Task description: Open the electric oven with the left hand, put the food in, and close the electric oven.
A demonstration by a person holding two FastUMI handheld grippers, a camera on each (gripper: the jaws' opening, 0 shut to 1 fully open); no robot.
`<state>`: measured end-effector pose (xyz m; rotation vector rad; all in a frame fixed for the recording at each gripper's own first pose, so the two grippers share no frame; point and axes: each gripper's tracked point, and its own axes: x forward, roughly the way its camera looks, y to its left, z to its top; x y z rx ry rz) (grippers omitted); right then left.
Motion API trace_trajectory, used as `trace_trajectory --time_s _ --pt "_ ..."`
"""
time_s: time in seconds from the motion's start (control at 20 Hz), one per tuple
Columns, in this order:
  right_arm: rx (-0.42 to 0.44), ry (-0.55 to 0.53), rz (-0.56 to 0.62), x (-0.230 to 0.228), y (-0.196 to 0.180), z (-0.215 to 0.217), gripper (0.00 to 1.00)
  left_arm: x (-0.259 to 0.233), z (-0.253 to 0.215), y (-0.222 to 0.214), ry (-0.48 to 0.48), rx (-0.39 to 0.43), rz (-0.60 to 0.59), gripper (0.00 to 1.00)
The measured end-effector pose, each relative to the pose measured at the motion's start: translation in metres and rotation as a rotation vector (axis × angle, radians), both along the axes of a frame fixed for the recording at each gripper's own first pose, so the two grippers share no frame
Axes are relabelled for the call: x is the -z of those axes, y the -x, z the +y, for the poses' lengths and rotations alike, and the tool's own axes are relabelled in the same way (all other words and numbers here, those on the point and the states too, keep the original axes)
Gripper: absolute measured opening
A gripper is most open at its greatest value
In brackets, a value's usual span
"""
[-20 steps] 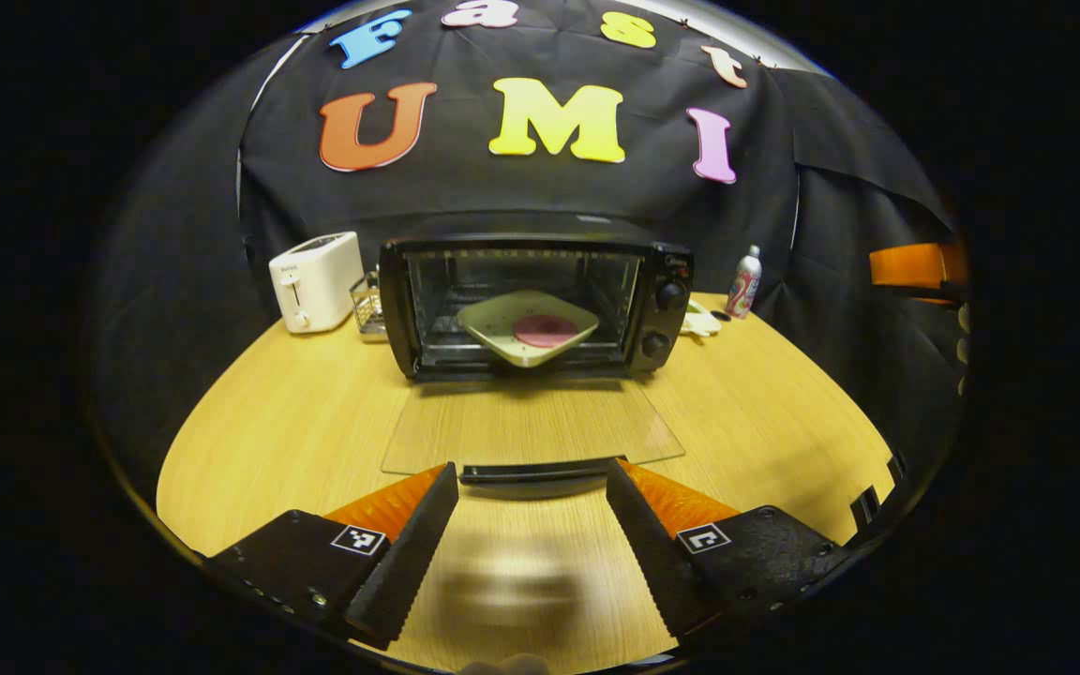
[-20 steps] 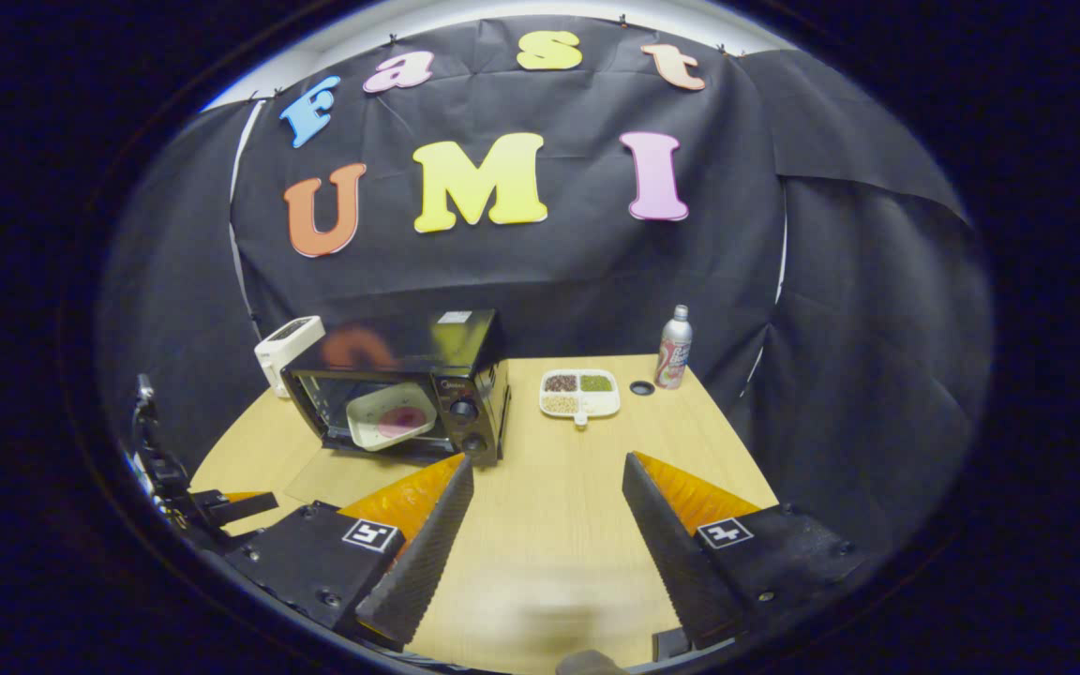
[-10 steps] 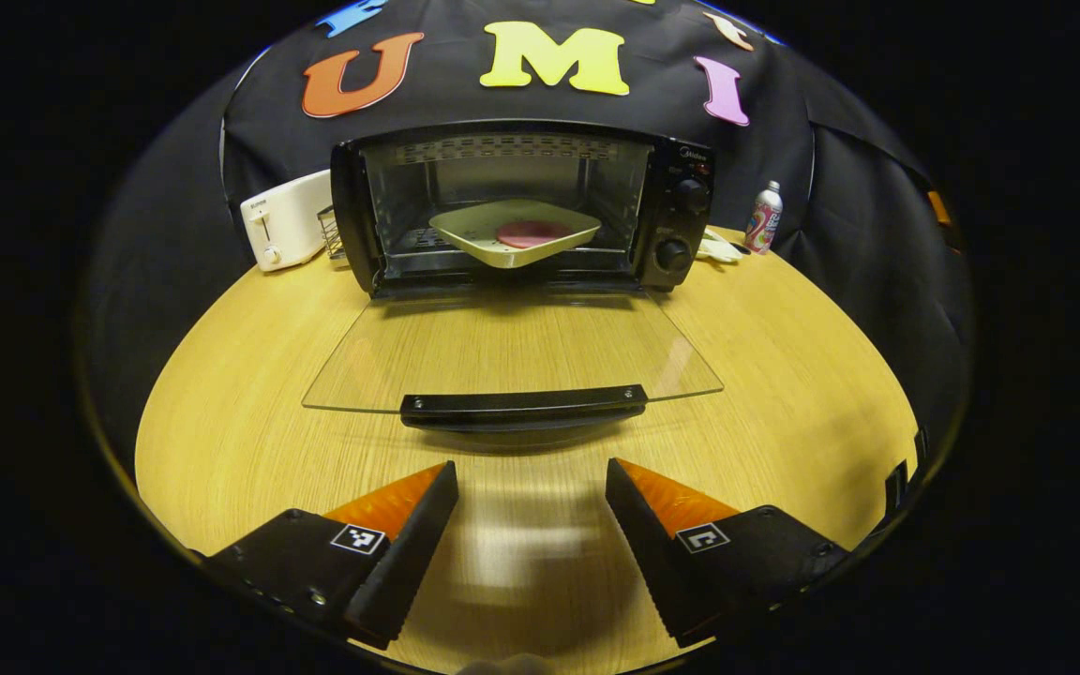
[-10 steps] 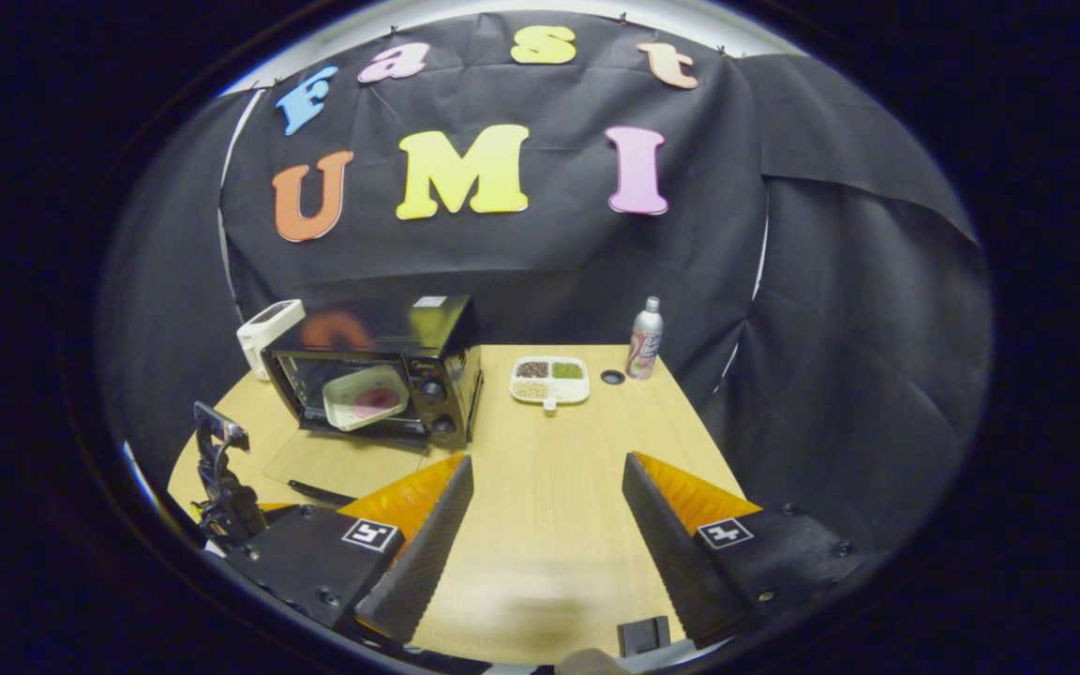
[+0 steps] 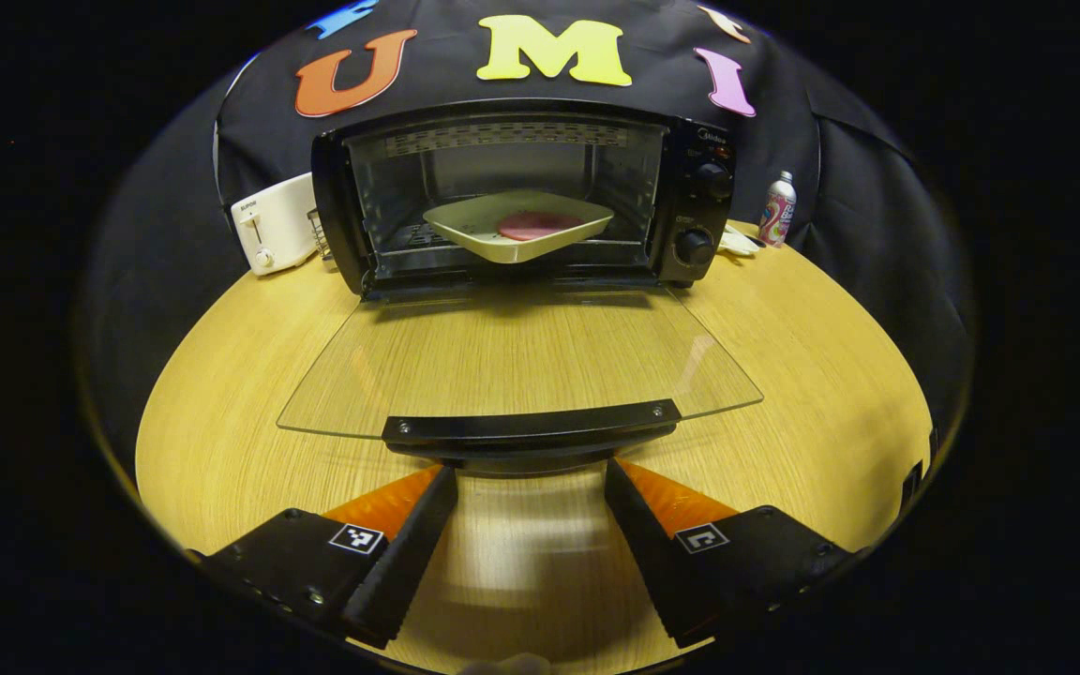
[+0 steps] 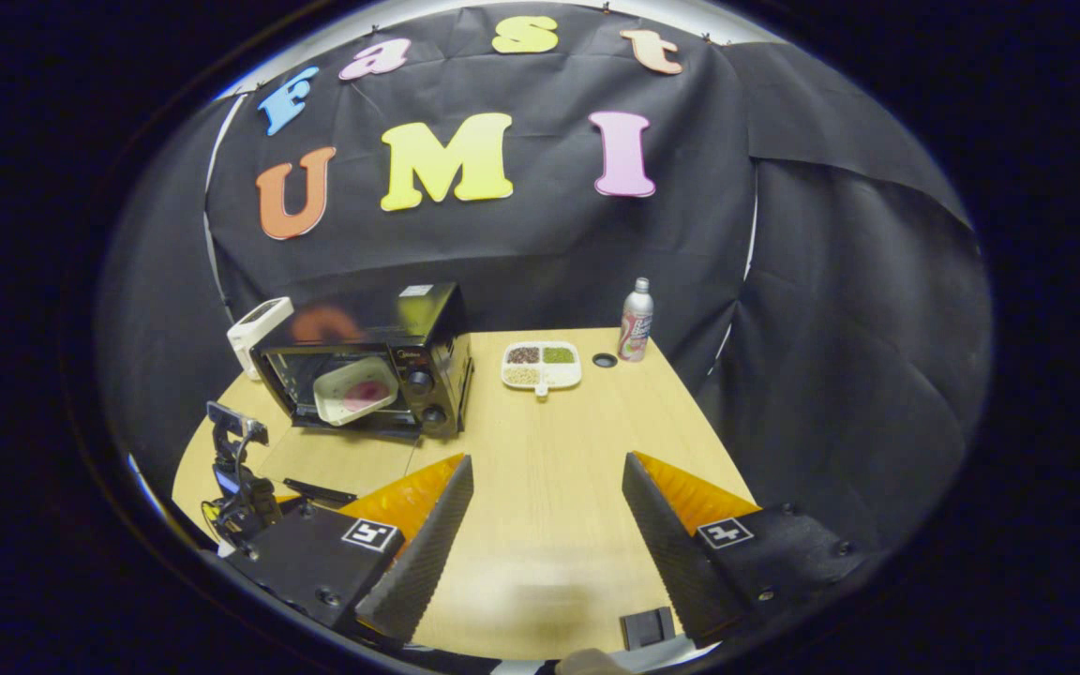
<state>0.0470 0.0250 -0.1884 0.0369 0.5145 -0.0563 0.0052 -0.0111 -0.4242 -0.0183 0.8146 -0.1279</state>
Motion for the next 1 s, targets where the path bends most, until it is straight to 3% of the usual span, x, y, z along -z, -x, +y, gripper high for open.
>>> trace_trajectory --time_s 0.05,0.1,0.2,0.55,0.6,0.65,0.95,1.0 --pt "-0.003 0.001 -0.002 -0.001 -0.001 0.0 0.96 -0.001 0.0 0.0 0.003 -0.001 0.007 0.96" --pt "-0.006 0.001 -0.002 0.0 -0.002 0.001 1.0 -0.003 0.0 0.001 0.006 0.0 0.006 0.96" --pt "-0.008 -0.007 -0.001 0.0 -0.003 0.003 0.96 -0.008 0.0 0.0 0.013 -0.001 0.008 0.97" --pt "-0.02 -0.027 0.003 0.002 -0.011 0.008 0.96 -0.032 -0.001 -0.008 0.025 -0.002 -0.033 0.97" --pt "-0.022 -0.027 0.002 0.003 -0.011 0.009 1.0 -0.038 0.0 -0.011 0.025 0.0 -0.048 0.97" --pt "-0.024 -0.026 0.001 0.002 -0.012 0.01 0.96 -0.044 0.0 -0.016 0.024 0.003 -0.064 0.97" --pt "-0.019 -0.029 -0.001 0.002 -0.008 0.007 1.0 -0.081 -0.002 -0.05 0.043 0.004 -0.146 0.97" --pt "-0.014 -0.032 0.001 0.003 -0.008 0.006 0.96 -0.086 -0.003 -0.055 0.041 0.009 -0.158 0.97"
